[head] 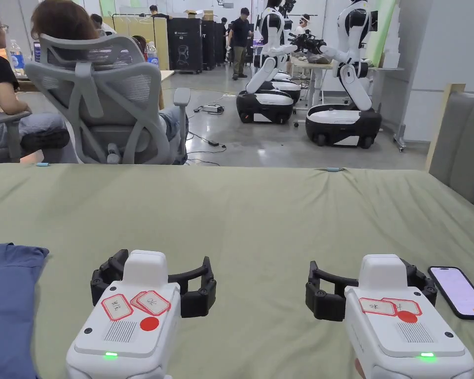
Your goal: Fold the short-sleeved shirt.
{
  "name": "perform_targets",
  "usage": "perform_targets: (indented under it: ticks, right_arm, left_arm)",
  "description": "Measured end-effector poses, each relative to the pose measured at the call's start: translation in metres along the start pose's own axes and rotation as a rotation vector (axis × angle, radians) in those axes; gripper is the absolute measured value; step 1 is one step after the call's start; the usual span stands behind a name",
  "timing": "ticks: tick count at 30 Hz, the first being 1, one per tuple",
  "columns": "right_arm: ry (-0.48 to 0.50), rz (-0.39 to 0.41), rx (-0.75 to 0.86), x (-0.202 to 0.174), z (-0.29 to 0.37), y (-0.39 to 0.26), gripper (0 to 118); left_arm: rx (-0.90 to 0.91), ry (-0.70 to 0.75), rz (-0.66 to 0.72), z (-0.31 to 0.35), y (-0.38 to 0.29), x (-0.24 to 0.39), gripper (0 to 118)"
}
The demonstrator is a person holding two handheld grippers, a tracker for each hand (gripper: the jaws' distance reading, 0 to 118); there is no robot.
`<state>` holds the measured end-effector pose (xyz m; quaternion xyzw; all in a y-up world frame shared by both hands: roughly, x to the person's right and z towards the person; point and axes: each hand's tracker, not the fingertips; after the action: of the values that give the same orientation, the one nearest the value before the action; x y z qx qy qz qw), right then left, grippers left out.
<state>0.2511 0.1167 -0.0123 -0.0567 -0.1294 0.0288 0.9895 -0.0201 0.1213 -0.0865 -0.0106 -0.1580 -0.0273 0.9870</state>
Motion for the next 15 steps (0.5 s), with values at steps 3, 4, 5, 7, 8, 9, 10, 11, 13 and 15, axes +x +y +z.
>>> perform_targets:
  ticks: [3, 4, 5, 7, 8, 9, 10, 11, 13, 15]
  right_arm:
    - [0.001, 0.003, -0.003, 0.0009, -0.0002, -0.0011, 118]
    - [0.001, 0.001, -0.004, 0.0012, -0.0003, -0.0012, 118]
    - [0.002, 0.0, -0.005, 0.0015, -0.0002, -0.0012, 118]
    - [0.001, 0.0, -0.005, 0.0017, 0.0004, -0.0013, 118]
    - [0.0, 0.001, -0.006, 0.0018, 0.0005, -0.0012, 118]
    - [0.0, 0.001, -0.006, 0.0019, 0.0006, -0.0012, 118]
    - [0.001, 0.001, -0.005, 0.0019, 0.0009, -0.0011, 118]
    - [0.002, 0.0, -0.004, 0.0019, 0.0013, -0.0011, 118]
    - [0.011, 0.001, 0.001, 0.002, 0.0018, -0.0011, 118]
    - [0.016, 0.006, 0.004, 0.0014, 0.0021, -0.0013, 118]
  left_arm:
    - [-0.003, -0.006, -0.001, 0.0013, 0.0003, 0.002, 118]
    - [-0.002, -0.006, -0.001, 0.0012, -0.0002, 0.002, 118]
    - [-0.001, -0.006, 0.0, 0.0012, -0.0003, 0.0023, 118]
    - [-0.002, -0.008, -0.001, 0.0015, 0.0003, 0.003, 118]
    - [-0.002, -0.01, -0.003, 0.0013, -0.0002, 0.003, 118]
    - [-0.002, -0.011, -0.005, 0.0013, -0.0002, 0.0032, 118]
    - [0.0, -0.009, -0.006, 0.0015, -0.0003, 0.0034, 118]
    - [0.004, -0.009, -0.007, 0.0018, -0.0004, 0.0034, 118]
    - [0.012, -0.019, -0.005, 0.0021, -0.0017, 0.0021, 118]
    - [0.007, -0.014, -0.002, 0.002, -0.0013, 0.002, 118]
